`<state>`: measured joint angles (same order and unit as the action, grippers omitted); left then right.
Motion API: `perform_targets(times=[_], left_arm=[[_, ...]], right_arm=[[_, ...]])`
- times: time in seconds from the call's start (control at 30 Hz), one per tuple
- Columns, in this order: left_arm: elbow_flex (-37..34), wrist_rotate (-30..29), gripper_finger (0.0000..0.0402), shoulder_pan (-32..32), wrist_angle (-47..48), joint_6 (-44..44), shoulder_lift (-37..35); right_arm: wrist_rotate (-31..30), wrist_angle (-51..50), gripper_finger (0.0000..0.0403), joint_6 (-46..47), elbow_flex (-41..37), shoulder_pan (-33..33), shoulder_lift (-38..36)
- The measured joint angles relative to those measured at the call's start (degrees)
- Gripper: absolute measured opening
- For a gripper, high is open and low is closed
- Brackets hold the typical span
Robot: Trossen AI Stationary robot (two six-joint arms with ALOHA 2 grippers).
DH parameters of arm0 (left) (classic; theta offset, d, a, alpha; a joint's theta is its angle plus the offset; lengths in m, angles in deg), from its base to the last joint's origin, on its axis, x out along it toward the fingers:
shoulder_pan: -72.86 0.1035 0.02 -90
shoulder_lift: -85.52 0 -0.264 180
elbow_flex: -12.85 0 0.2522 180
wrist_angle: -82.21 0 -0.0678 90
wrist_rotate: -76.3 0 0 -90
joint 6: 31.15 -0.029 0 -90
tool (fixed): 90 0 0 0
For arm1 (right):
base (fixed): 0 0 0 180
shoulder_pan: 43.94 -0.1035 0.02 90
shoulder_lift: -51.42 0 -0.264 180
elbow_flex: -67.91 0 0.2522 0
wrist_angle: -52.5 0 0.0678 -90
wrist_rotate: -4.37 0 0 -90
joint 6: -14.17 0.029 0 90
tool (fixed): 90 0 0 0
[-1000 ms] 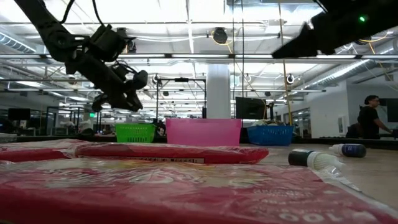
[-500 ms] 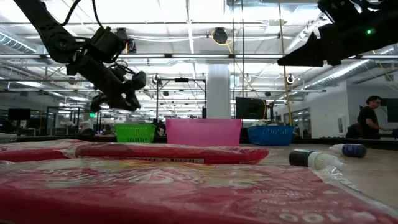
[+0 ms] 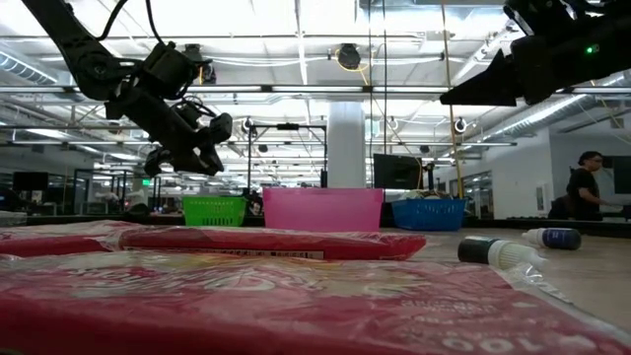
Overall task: Pick & Place Food Item
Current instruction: Put the bottom violet food coloring bottle into the green bin, then put the violet food coloring bottle into the green bin
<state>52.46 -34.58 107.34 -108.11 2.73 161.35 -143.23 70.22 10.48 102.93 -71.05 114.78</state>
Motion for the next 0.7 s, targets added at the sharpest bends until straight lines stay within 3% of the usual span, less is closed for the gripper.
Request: perform_targets(times=[0.1,0.4,0.57,0.7], left_arm=[[0.0,0.0,0.0118,0.0,0.0,-0.25,0.0],[0.02,1.44,0.0261,-0.11,0.44,-0.81,0.0],[0.02,1.61,0.0298,-0.98,0.38,-0.76,0.0],[0.02,3.02,0.0313,-2.36,0.42,-0.95,0.0]], right_arm=[[0.61,-0.02,0.0155,0.0,0.0,0.0,0.0],[0.71,-0.13,0.0159,-0.04,0.64,-2.1,0.0],[0.55,-1.34,0.0167,2.11,2.03,-7.66,-0.04],[-0.47,-7.95,0.0169,13.38,3.11,-12.15,-0.04]])
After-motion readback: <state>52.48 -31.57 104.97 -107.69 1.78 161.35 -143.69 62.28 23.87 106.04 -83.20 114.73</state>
